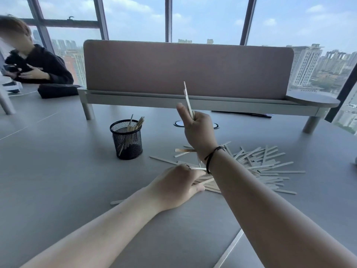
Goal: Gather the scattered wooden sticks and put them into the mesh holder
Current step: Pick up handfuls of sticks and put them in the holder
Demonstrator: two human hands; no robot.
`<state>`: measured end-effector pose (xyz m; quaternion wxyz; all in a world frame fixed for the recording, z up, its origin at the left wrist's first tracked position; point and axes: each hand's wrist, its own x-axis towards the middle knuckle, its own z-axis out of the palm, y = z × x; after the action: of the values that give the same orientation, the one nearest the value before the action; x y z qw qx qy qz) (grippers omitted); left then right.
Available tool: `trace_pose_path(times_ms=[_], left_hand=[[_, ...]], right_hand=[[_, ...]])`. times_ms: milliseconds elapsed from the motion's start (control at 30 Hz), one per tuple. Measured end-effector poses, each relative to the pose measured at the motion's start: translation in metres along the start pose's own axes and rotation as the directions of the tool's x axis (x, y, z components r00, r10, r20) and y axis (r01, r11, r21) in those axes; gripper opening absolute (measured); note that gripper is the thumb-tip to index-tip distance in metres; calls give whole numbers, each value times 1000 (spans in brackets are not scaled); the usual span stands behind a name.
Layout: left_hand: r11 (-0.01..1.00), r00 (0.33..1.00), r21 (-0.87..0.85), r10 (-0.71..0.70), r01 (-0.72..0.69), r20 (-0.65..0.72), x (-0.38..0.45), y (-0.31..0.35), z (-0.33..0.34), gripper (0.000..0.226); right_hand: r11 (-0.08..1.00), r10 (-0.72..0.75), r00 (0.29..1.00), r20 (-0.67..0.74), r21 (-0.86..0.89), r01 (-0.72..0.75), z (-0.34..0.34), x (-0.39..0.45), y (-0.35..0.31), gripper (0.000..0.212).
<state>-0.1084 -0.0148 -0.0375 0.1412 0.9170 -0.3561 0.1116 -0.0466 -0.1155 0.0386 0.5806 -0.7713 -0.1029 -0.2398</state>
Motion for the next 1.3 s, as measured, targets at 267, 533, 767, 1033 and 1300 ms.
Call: trace_pose_path(times_ms=[267,533,767,1033,1300], left_hand=[[957,994,290,-4,-28,111,3,11,-6,22],[940,983,339,-96,39,154,3,-1,-12,23],[946,991,302,-91,117,-99,-1,-28,-17,38],[977,974,150,-124,153,-188,-6,-56,-37,22],[466,789,-880,-574,94,-220,1,-59,-44,59]], right_hand=[[976,145,989,-41,171,-136,-3,1,10,62],[918,264,956,-129,338,-208,-10,1,15,49],[849,358,930,-82,443,-288,-24,1,20,45],[835,356,934,-29,460,-303,-32,-6,28,38],[866,314,948,46,395,-306,-20,-20,36,38]])
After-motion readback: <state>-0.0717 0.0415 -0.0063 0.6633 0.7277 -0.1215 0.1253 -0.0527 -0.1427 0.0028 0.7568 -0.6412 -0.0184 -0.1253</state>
